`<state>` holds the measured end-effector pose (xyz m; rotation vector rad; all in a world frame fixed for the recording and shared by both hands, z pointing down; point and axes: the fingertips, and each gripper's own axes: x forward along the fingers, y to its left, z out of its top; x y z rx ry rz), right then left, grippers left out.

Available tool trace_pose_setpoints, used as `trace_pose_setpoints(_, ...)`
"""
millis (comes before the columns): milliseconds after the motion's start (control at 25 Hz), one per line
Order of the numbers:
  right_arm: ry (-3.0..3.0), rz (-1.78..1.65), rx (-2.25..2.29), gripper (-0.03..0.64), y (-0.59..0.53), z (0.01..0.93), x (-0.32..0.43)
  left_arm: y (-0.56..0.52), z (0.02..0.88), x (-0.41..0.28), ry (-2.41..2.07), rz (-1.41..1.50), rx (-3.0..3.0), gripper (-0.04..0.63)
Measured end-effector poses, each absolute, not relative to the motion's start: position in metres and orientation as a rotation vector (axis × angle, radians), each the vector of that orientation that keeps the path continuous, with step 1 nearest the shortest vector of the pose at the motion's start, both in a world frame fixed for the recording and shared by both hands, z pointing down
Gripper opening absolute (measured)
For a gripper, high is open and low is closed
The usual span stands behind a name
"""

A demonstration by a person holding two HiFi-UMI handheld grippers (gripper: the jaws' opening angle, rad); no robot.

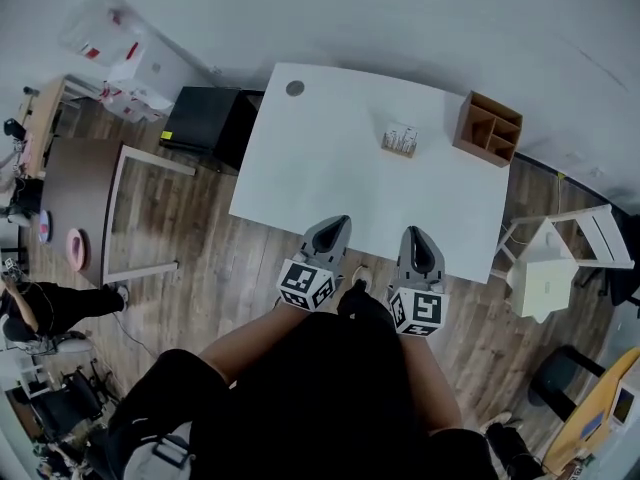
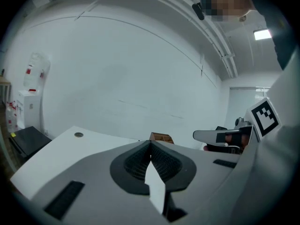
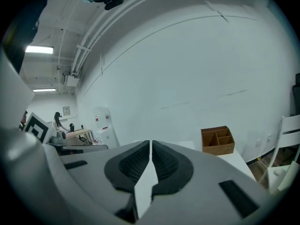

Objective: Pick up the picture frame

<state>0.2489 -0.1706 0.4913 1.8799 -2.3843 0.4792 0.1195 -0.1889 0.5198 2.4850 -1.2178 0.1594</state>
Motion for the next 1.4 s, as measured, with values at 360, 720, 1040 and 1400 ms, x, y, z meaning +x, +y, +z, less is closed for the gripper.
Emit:
trace_pose_setpoints(360, -2.375, 0.524, 1.815, 0.037, -0.200, 0.513, 0.257, -0.199, 0.532, 0.119, -1.251, 0.209, 2.461, 0.006)
trace_pose_setpoints(720, -2.402, 0.528, 1.740, 0.037, -0.225, 0.540, 0.234, -0.219, 0.563, 0.121, -1.189, 0.313, 2.451, 0.006)
trace_pose_setpoints(1040, -2.341, 0.563, 1.747, 0.037, -0.288, 0.569, 0.242, -0.294, 0.596, 0.143, -1.109, 0.344, 2.465, 0.006)
trace_pose_setpoints(1400, -2.203, 0.606, 1.767, 0.037, -0.339, 0.619, 0.263, -0.370, 0.635, 0.170, -1.050, 0.415, 2.524, 0.006)
